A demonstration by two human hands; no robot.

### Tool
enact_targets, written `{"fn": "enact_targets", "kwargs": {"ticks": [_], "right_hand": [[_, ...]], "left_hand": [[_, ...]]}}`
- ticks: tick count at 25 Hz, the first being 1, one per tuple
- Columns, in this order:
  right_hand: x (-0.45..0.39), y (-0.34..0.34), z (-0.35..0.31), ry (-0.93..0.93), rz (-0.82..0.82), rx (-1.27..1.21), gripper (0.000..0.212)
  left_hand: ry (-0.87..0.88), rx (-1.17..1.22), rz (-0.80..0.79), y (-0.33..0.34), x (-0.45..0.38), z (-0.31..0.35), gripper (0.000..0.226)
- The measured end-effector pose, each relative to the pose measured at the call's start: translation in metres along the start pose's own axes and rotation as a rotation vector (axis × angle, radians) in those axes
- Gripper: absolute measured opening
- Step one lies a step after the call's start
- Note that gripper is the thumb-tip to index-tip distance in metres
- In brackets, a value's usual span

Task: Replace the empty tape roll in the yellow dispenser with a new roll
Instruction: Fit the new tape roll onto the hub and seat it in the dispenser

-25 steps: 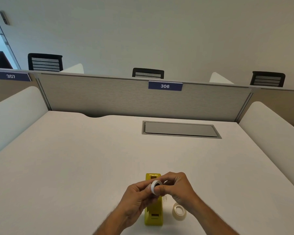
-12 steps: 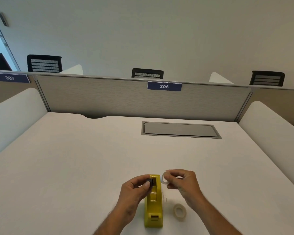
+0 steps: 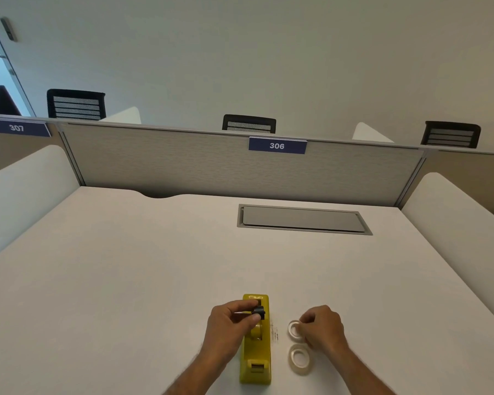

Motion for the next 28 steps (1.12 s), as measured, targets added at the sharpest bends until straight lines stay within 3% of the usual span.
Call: {"fn": "enact_targets", "kwargs": {"ticks": [3,6,9,11,13,18,23,26,28], "right_hand": [[0.0,-0.002,-0.001,0.004,0.02,-0.005,0.004],[0.007,-0.02,-0.011,-0.063,0.202,-0.174,0.012],[0.023,-0.026,-0.043,-0.338,0.026,-0.519,0.028],[0.035,-0.026,-0.065,-0.571,-0.049,-0.375,0.041],[0.042,-0.024,-0.079,-0.714,-0.008,-0.155,0.044],[0.041,-0.023,-0.086,-0.765,0.093,0.034,0.03],[0.036,-0.019,-0.088,-0.711,0.112,0.129,0.034],[0.035,-0.016,-0.095,-0.711,0.135,0.187,0.033],[0.035,-0.013,-0.098,-0.717,0.145,0.216,0.032]], "left_hand": [[0.018,-0.032,0.007,0.0,0.0,0.0,0.028],[0.046,-0.071,0.004,0.0,0.0,0.001,0.03],[0.08,-0.081,-0.009,0.002,0.001,0.005,0.032],[0.102,-0.072,-0.02,0.003,0.002,0.007,0.03],[0.12,-0.067,-0.032,0.003,0.002,0.007,0.032],[0.114,-0.114,0.01,-0.003,0.0,0.002,0.031],[0.187,-0.424,-0.038,-0.008,-0.002,0.0,0.075],[0.127,-0.59,-0.127,-0.008,0.0,-0.01,0.105],[0.107,-0.622,-0.144,-0.007,-0.001,-0.013,0.112]]}}
Point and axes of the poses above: each hand's wrist, its own x-axis away from the middle knuckle, its own y-axis out of the palm, z = x × y, the point moved 5 cm from there along -x, towards the middle knuckle, and after that the axes turned 13 degrees about x, right-handed, at the moved point
